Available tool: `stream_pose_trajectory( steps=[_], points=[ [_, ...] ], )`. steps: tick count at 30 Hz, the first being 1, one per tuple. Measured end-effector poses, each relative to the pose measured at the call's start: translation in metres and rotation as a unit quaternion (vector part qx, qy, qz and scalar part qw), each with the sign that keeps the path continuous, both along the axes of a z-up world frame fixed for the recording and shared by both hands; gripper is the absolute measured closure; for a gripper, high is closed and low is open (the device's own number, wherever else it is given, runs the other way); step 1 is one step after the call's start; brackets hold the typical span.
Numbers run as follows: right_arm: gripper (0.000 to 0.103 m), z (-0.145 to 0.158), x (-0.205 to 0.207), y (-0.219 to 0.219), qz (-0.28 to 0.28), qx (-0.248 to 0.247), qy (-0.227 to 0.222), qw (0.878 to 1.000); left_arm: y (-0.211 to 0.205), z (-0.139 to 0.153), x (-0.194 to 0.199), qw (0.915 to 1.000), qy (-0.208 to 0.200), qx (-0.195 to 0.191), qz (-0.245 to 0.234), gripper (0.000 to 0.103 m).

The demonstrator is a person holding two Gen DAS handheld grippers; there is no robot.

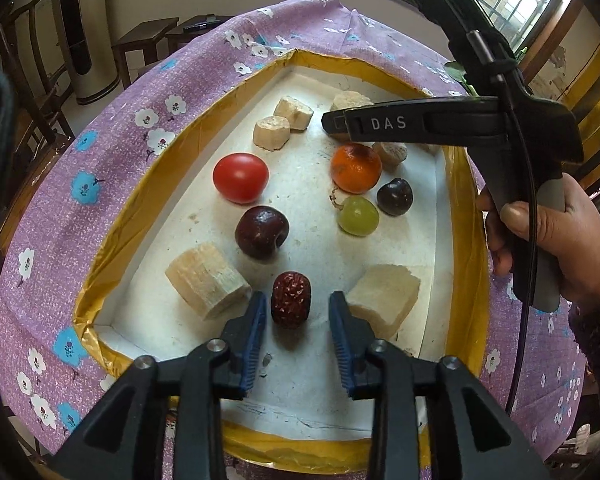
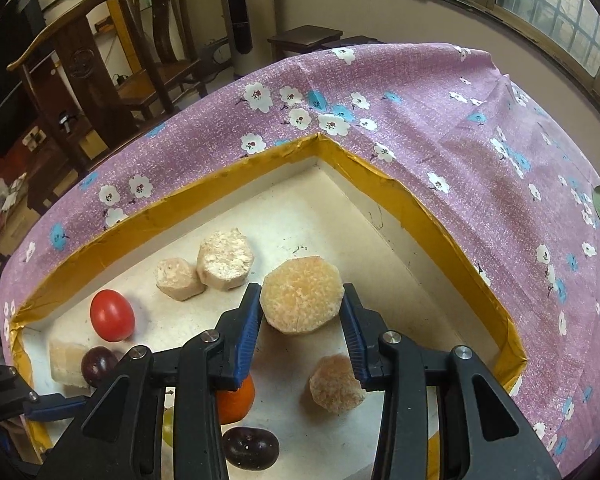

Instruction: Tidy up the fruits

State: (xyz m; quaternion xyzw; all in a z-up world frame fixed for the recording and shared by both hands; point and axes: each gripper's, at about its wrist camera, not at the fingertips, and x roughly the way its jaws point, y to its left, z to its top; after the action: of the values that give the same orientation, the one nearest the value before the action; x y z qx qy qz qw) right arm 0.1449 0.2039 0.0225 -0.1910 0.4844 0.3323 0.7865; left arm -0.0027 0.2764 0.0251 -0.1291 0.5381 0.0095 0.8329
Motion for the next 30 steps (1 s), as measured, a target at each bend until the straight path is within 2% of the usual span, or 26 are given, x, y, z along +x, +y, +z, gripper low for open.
stream_pose_trajectory(
  steps=[1,4,8,13,15,19,24,25,26,27,28,30],
  points=[
    [0.064,0.001,-0.001,-0.001,-0.003,0.0,-0.003,1.0,-0.001,0.0,0.0,1.0,-0.002,0.003,0.0,0.044],
    [0.063,0.006,-0.006,-0.006,-0.007,-0.001,-0.01,1.0,-0.006,0.005,-0.002,0.9998,-0.014,0.016,-0.004,0.035],
    [0.061,0.017,-0.017,-0.016,-0.017,-0.002,-0.031,0.999,-0.004,0.005,-0.003,0.9999,-0.015,0.007,-0.001,0.032],
    [0.061,0.042,-0.045,-0.039,-0.041,0.026,-0.051,0.998,-0.002,0.009,-0.008,0.9998,-0.02,0.003,0.003,0.028],
    [0.056,0.055,-0.062,-0.051,-0.052,0.045,-0.062,0.996,-0.004,0.013,-0.012,0.9995,-0.031,0.01,0.006,0.024],
    [0.056,0.075,-0.102,-0.077,-0.066,0.07,-0.072,0.993,-0.01,0.024,-0.02,0.9977,-0.056,0.032,0.019,0.017],
    [0.054,0.077,-0.148,-0.107,-0.079,0.082,-0.07,0.991,-0.018,0.035,-0.032,0.9949,-0.077,0.047,0.045,0.016],
    [0.053,0.076,-0.155,-0.111,-0.081,0.081,-0.069,0.991,-0.02,0.037,-0.034,0.9944,-0.079,0.049,0.051,0.016],
    [0.047,0.074,-0.162,-0.115,-0.085,0.08,-0.066,0.991,-0.022,0.038,-0.037,0.9939,-0.08,0.05,0.056,0.016],
    [0.034,0.071,-0.167,-0.119,-0.089,0.082,-0.063,0.991,-0.024,0.039,-0.039,0.9936,-0.078,0.054,0.063,0.016],
    [0.028,0.069,-0.173,-0.122,-0.094,0.083,-0.063,0.99,-0.026,0.04,-0.04,0.9934,-0.074,0.056,0.068,0.016],
    [0.025,0.068,-0.182,-0.128,-0.092,0.087,-0.063,0.99,-0.029,0.041,-0.045,0.9929,-0.073,0.055,0.076,0.016]
  ],
)
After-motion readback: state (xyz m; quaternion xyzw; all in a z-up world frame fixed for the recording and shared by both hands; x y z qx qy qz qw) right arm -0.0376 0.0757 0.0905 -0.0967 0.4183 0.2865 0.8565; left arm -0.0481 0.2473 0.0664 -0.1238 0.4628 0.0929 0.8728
